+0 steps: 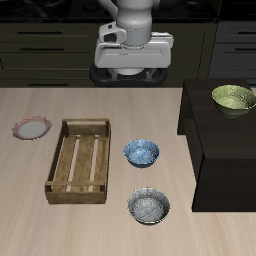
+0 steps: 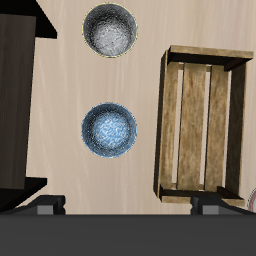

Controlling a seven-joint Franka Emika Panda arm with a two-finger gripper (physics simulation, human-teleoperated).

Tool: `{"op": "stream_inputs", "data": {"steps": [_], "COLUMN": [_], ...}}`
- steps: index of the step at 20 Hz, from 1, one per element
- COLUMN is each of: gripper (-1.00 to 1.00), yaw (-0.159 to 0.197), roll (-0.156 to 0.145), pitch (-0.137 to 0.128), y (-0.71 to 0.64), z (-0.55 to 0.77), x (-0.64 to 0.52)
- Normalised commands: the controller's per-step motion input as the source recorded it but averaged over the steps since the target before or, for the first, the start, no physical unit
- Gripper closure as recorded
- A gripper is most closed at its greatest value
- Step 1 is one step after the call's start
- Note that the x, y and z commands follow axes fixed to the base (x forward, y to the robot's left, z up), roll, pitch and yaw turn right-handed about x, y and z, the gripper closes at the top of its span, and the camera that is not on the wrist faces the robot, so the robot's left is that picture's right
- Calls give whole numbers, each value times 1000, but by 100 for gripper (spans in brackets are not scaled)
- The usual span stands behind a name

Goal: Place the black bowl in the wooden tray

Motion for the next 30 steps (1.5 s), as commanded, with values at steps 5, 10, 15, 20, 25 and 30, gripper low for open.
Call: {"op": "stream_inputs", "data": {"steps": [5, 10, 15, 20, 25, 30], "gripper": [-100, -100, -100, -100, -100, -100], "yaw": [15, 3, -12, -13, 5, 29], "roll": [0, -29, -38, -20, -9, 0], "pitch": [-25, -3, 21, -7, -32, -22], "y": [21, -23, -100, -36, 22, 52], "z": [50, -55, -20, 76, 144, 86], "x": [302, 283, 307, 142, 133, 113]}}
